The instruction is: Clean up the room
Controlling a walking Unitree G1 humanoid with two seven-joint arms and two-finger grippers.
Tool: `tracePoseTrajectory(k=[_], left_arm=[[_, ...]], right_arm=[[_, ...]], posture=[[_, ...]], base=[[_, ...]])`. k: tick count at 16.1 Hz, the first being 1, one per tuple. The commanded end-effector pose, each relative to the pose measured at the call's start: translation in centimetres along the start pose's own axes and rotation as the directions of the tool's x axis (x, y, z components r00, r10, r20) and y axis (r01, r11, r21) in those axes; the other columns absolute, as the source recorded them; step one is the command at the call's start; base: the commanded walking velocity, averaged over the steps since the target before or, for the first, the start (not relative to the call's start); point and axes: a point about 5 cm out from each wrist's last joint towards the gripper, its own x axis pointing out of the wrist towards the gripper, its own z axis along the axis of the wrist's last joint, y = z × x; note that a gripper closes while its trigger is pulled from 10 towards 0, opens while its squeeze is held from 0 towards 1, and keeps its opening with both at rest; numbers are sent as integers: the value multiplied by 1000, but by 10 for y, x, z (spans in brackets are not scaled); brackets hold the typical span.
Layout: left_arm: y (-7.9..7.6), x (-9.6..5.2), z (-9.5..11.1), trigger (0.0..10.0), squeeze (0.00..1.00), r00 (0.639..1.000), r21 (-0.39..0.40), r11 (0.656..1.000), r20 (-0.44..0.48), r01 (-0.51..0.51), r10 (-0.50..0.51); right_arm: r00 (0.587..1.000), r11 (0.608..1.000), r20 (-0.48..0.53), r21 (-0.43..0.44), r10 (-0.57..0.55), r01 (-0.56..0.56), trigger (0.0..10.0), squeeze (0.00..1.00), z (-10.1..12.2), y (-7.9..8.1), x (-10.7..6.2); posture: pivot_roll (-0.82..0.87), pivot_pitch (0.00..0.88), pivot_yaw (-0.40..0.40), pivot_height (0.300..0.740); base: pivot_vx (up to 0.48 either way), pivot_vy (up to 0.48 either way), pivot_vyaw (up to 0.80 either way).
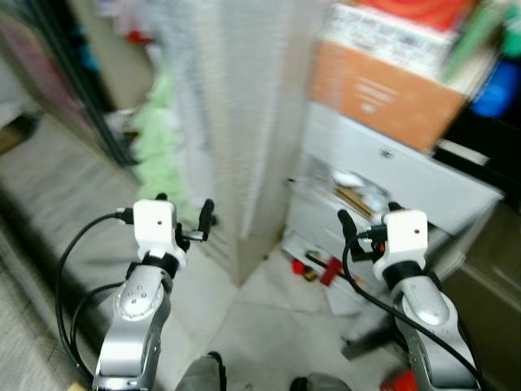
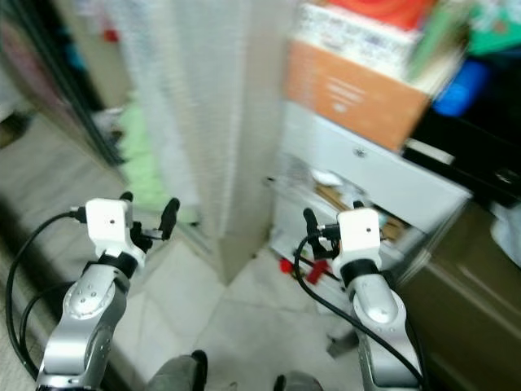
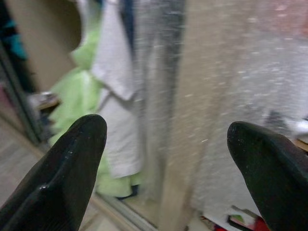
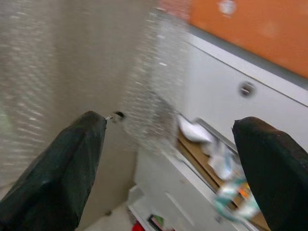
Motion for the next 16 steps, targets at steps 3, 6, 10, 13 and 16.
tracePoseTrajectory(k=[3, 6, 10, 13, 16], left_arm=[[2, -6, -5, 10000, 0, 1000, 12, 1000, -17, -14, 14], [1, -6, -5, 10000, 0, 1000, 11, 1000, -20, -14, 14], [-1, -7, -5, 10000, 0, 1000, 9, 1000, -25, -9, 9], [0, -8, -5, 10000, 0, 1000, 15, 1000, -29, -3, 3], [-1, -7, -5, 10000, 0, 1000, 16, 1000, -31, 5, -5]], right_arm=[[1000, 1000, 2, 10, 20, -20, 10000, 0, -2, 1, 1], [999, 999, 11, 13, 35, -35, 10000, 0, 0, 5, 5], [999, 999, 19, 24, 44, -44, 10000, 0, 1, 9, 8], [999, 999, 16, 29, 45, -46, 10000, 0, -1, 10, 7], [999, 999, 13, 29, 43, -43, 10000, 0, -1, 10, 6]], posture=[[-35, 103, -13, 740], [-33, 100, -14, 740], [-30, 113, -14, 740], [-29, 114, -10, 740], [-31, 111, -9, 740]], base=[[0, 0, 800], [0, 0, 800], [0, 0, 800], [0, 0, 800], [0, 0, 800]])
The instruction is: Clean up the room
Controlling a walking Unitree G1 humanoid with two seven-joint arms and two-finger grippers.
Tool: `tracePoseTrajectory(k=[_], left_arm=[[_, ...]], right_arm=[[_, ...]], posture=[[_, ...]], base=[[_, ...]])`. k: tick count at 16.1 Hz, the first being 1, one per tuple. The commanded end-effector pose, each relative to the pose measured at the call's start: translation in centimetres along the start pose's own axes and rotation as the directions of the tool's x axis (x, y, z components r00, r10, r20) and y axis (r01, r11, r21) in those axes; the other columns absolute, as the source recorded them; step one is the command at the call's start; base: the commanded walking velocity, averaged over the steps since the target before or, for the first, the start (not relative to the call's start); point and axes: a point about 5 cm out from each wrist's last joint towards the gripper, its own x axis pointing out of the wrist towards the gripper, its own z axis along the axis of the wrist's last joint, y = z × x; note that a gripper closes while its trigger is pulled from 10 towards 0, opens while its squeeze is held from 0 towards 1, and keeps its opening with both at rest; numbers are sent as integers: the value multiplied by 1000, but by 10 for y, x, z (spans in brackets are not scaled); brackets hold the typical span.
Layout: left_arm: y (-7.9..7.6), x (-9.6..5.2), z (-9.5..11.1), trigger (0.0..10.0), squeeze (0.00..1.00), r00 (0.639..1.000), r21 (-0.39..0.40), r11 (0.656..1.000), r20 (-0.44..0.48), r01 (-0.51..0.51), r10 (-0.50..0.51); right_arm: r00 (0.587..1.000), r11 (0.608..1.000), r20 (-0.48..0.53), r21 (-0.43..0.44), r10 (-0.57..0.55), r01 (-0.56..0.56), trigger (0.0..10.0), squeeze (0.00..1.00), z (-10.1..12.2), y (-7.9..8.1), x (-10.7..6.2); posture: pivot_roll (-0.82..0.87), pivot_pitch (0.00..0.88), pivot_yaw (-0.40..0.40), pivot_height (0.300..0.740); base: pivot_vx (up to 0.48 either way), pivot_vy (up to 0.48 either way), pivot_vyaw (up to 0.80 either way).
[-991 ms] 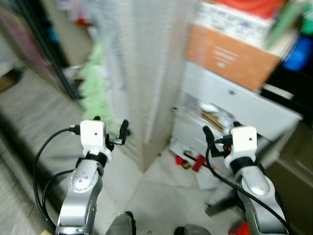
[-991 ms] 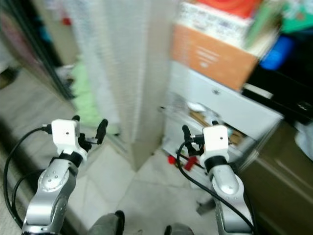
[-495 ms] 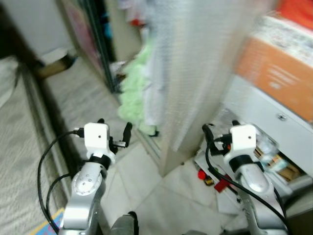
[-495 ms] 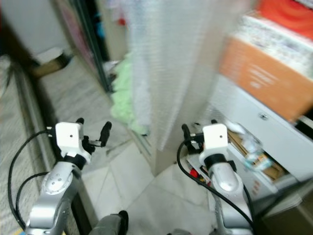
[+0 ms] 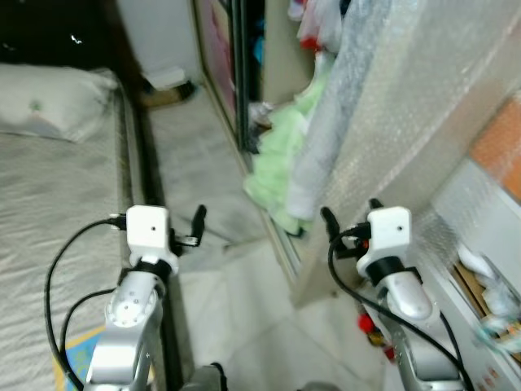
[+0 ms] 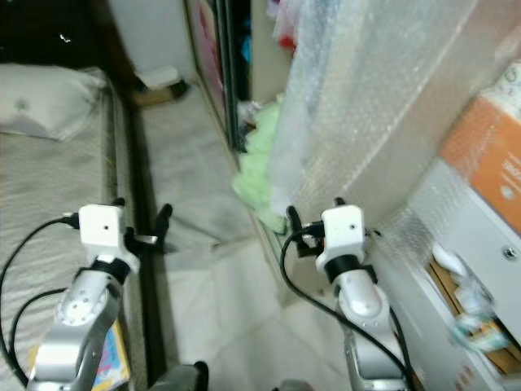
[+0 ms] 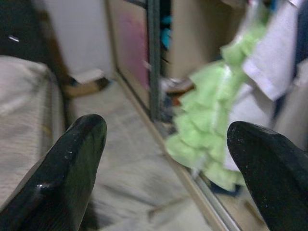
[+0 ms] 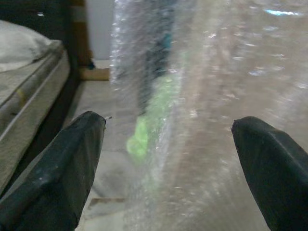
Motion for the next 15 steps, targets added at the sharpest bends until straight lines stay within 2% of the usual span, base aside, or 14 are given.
tracePoseTrajectory(k=[1, 5, 9, 11, 15], left_arm=[[-4, -2, -3, 10000, 0, 1000, 4, 1000, -18, 11, -11], [-4, -3, -3, 10000, 0, 1000, 0, 1000, -20, 8, -8], [1, -12, -1, 10000, 0, 1000, 17, 1000, -18, 1, -1], [6, -23, -5, 10000, 0, 999, 28, 999, -44, -19, 21], [5, -23, -6, 10000, 0, 999, 26, 1000, -50, -15, 17]], right_arm=[[1000, 1000, -10, -5, -15, 15, 10000, 0, -2, -5, -3], [999, 1000, -23, -9, -28, 28, 10000, 0, -4, -8, -9], [994, 995, -56, -32, -93, 92, 10000, 0, -5, -22, -37], [989, 992, -92, -50, -118, 113, 10000, 0, -11, -30, -54], [990, 995, -108, -42, -94, 90, 10000, 0, -12, -22, -59]], posture=[[-31, 110, -9, 740], [-30, 111, -13, 740], [-42, 122, -16, 740], [-48, 127, -12, 740], [-49, 130, -13, 740]], base=[[0, 0, 800], [0, 0, 800], [0, 0, 800], [0, 0, 559], [0, 0, 522]])
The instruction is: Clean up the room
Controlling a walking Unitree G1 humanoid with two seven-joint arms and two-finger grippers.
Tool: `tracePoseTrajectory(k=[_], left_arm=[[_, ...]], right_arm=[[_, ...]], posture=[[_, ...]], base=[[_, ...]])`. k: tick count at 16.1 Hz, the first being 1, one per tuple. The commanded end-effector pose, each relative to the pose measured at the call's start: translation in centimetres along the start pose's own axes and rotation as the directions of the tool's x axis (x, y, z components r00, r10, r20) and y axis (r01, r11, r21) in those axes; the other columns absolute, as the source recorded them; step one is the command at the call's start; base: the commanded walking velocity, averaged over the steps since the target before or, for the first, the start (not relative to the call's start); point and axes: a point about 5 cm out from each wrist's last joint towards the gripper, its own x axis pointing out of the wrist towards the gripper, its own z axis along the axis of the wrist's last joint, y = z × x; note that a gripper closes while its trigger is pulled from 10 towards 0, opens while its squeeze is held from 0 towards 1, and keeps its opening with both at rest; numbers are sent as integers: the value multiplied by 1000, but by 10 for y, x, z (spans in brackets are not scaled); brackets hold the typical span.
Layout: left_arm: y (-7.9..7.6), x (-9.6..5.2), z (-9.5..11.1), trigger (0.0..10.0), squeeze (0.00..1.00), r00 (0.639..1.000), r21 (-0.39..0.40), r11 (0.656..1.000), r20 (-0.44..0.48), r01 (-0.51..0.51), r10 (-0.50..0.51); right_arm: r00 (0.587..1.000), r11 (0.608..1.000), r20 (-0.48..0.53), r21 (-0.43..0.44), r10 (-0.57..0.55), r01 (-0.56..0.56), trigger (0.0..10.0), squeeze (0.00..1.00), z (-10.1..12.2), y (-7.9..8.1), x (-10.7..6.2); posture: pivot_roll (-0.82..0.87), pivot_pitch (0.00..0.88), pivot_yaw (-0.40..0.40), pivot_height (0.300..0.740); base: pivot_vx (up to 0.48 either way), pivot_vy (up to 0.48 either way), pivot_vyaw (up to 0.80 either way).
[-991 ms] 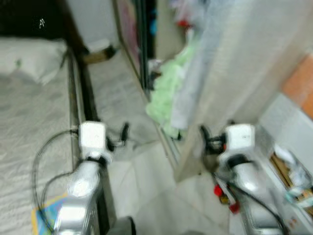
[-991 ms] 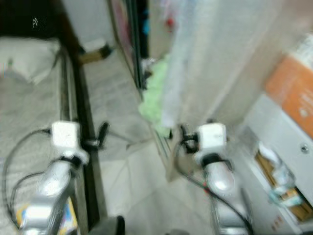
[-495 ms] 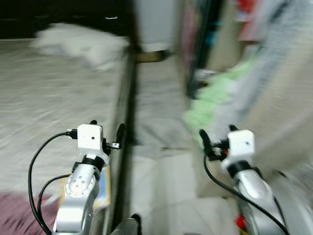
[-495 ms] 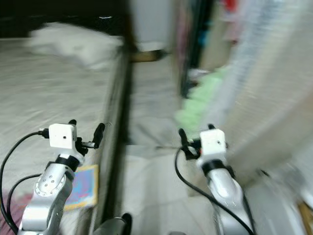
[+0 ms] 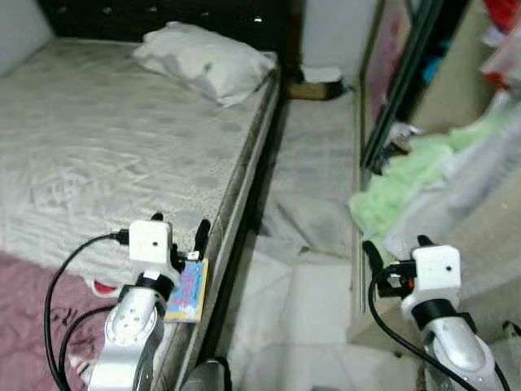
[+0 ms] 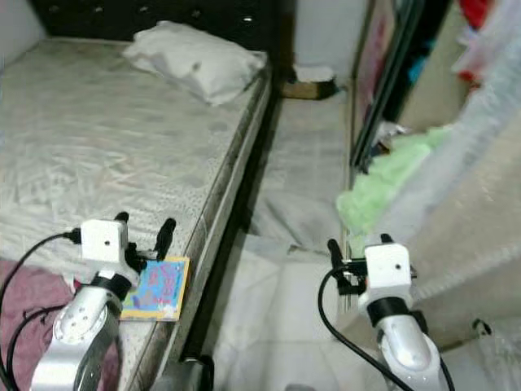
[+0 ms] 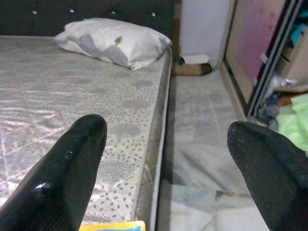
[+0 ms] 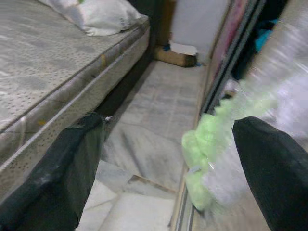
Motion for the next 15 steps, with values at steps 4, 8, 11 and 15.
tracePoseTrajectory(k=[4, 8, 11, 15], left_arm=[[3, 1, 4, 10000, 0, 1000, 16, 1000, 3, -8, 8], [0, 6, 6, 10000, 0, 1000, 11, 1000, 14, -3, 3], [0, 7, 6, 10000, 0, 1000, 9, 1000, 13, 1, -1], [-1, 9, 7, 10000, 0, 1000, 10, 1000, 16, 5, -5]], right_arm=[[1000, 1000, 17, 2, 22, -22, 10000, 0, 7, 1, 7], [999, 999, 32, 9, 34, -34, 10000, 0, 10, 3, 11], [999, 999, 32, 14, 43, -44, 10000, 0, 10, 6, 12], [997, 998, 51, 18, 52, -53, 10000, 0, 14, 9, 21]], posture=[[-49, 130, -16, 740], [-51, 130, -16, 740], [-52, 134, -13, 740], [-47, 135, -13, 740]], base=[[0, 0, 513], [0, 0, 561], [0, 0, 700], [0, 0, 783]])
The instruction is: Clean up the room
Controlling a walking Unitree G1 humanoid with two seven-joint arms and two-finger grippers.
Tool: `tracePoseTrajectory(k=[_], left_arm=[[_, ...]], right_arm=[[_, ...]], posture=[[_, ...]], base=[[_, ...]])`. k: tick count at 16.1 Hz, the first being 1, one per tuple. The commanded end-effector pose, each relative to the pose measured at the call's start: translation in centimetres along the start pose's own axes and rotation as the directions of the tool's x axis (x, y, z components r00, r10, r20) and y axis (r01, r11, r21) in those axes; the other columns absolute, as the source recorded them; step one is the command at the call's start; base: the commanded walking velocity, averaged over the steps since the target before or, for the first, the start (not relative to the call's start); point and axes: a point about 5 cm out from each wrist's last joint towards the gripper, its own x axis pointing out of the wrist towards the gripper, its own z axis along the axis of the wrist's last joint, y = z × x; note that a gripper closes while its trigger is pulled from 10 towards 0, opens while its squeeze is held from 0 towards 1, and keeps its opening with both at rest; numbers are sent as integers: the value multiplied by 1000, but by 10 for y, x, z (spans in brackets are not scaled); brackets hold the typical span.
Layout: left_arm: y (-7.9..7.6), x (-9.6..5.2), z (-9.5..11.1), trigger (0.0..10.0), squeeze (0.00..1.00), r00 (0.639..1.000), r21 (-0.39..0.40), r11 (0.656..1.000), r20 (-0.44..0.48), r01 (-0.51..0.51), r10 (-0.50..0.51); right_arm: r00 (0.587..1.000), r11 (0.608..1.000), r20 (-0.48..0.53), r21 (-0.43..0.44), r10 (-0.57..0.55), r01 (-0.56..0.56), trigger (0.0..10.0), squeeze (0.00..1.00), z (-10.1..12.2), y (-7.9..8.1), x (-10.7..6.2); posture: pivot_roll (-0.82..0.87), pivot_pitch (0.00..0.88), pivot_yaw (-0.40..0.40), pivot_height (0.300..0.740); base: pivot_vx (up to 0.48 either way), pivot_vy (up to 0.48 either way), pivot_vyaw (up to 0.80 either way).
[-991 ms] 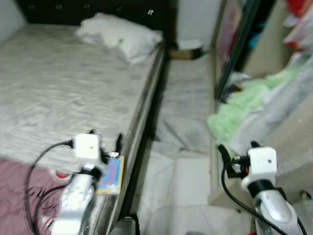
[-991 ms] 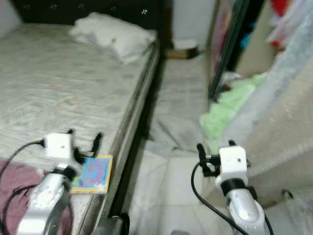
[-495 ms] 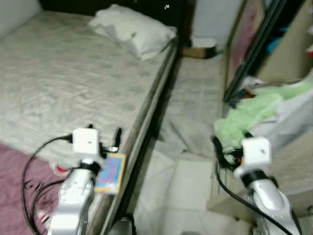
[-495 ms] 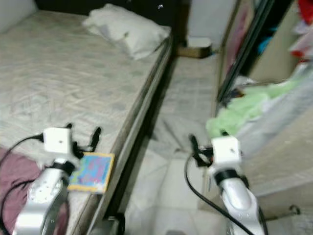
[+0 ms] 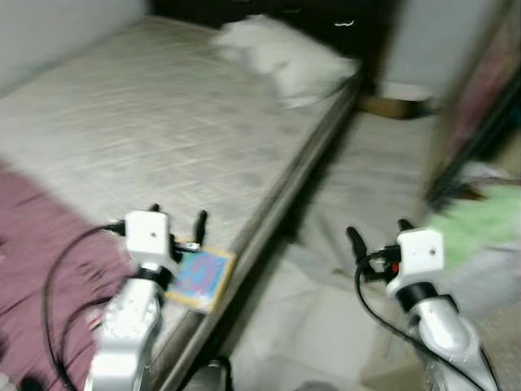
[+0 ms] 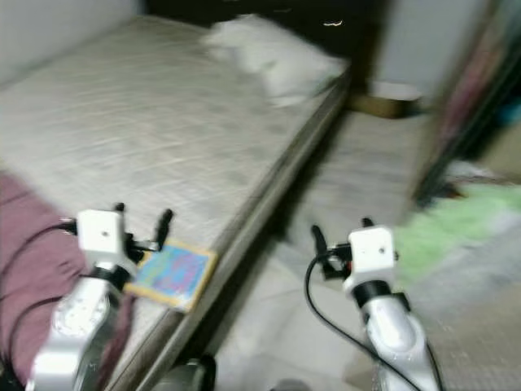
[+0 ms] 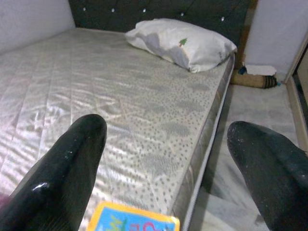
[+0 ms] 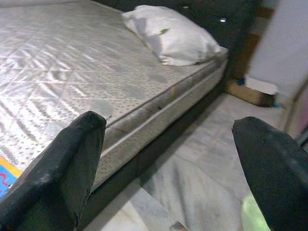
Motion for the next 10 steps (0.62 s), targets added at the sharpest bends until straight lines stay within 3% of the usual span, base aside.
tracePoseTrajectory(k=[1, 10], left_arm=[[5, 0, 1, 10000, 0, 1000, 19, 1000, -4, -15, 15], [4, 2, 2, 10000, 0, 1000, 21, 1000, 8, -12, 12]], right_arm=[[1000, 1000, 10, 5, 1, -1, 10000, 0, 3, 1, 4], [999, 1000, 50, 10, 18, -19, 10000, 0, 11, 4, 19]], posture=[[-46, 135, -12, 740], [-35, 126, -13, 740]], base=[[0, 0, 800], [0, 0, 800]])
